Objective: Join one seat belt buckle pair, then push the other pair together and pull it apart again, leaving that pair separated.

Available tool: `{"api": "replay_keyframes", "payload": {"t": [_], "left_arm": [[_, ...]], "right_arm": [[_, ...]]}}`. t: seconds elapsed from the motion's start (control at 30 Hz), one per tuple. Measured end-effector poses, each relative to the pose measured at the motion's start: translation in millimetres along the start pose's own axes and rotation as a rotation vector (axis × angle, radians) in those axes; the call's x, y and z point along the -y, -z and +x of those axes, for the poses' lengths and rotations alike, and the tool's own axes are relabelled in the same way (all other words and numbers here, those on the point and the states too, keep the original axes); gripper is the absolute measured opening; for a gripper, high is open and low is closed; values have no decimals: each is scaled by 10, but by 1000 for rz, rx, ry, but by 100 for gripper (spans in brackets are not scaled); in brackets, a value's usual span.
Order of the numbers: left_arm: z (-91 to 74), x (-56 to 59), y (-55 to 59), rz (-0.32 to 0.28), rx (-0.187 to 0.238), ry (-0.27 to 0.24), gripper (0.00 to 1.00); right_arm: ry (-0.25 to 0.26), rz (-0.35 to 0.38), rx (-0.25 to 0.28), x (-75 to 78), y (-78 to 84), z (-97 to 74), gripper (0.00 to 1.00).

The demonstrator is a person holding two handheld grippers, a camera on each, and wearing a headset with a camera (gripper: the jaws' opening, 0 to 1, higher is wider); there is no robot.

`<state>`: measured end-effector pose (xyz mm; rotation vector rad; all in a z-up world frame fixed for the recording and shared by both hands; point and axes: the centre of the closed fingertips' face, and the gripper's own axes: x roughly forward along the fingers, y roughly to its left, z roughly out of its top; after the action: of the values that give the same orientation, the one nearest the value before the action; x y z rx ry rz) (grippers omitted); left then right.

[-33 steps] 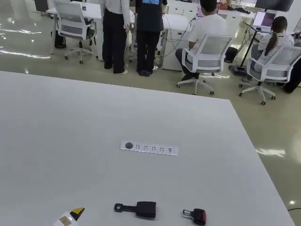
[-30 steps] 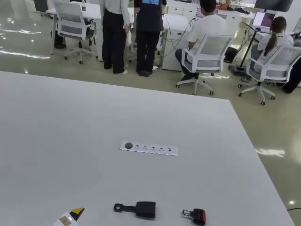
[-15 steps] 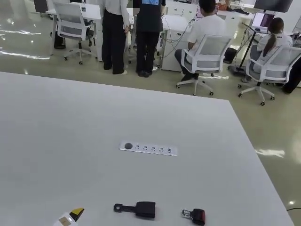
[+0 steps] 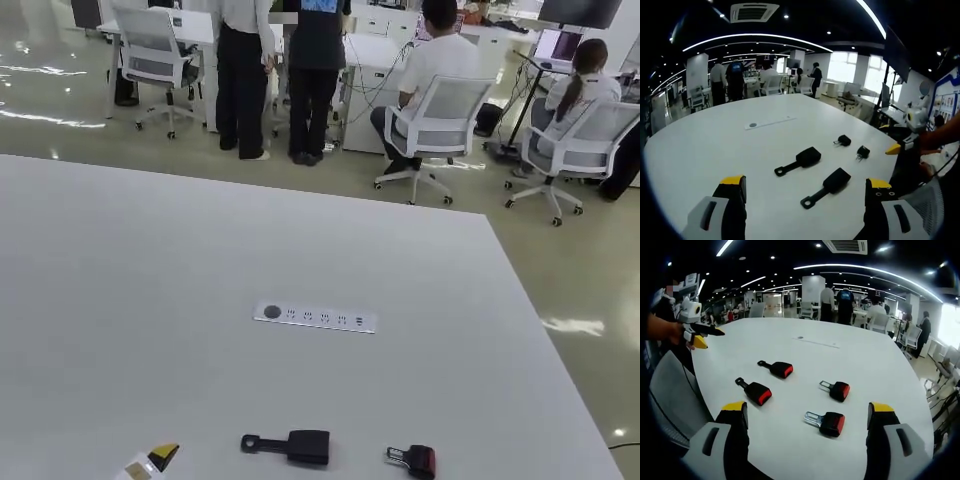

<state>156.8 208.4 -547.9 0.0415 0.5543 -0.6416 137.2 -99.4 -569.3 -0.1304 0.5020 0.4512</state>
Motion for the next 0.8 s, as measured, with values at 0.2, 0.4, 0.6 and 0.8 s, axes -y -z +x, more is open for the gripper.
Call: {"api": "replay_keyframes", "payload": {"t": [0.2,0.4,0.6,0.8], "left_arm": [[-14,39,-20,0,-2,1,100],[-13,45,-7,0,-8,3,100],[-17,37,9,-2,-13,2,100],[-32,62,18,4,-23,6,100]], "right_arm": [[0,2,-1,10,33,13,99],[0,2,-6,32,61,13,99],[-1,1,-5,19,45,4,99],[-8,-4,-11,10,43,1,99]]}}
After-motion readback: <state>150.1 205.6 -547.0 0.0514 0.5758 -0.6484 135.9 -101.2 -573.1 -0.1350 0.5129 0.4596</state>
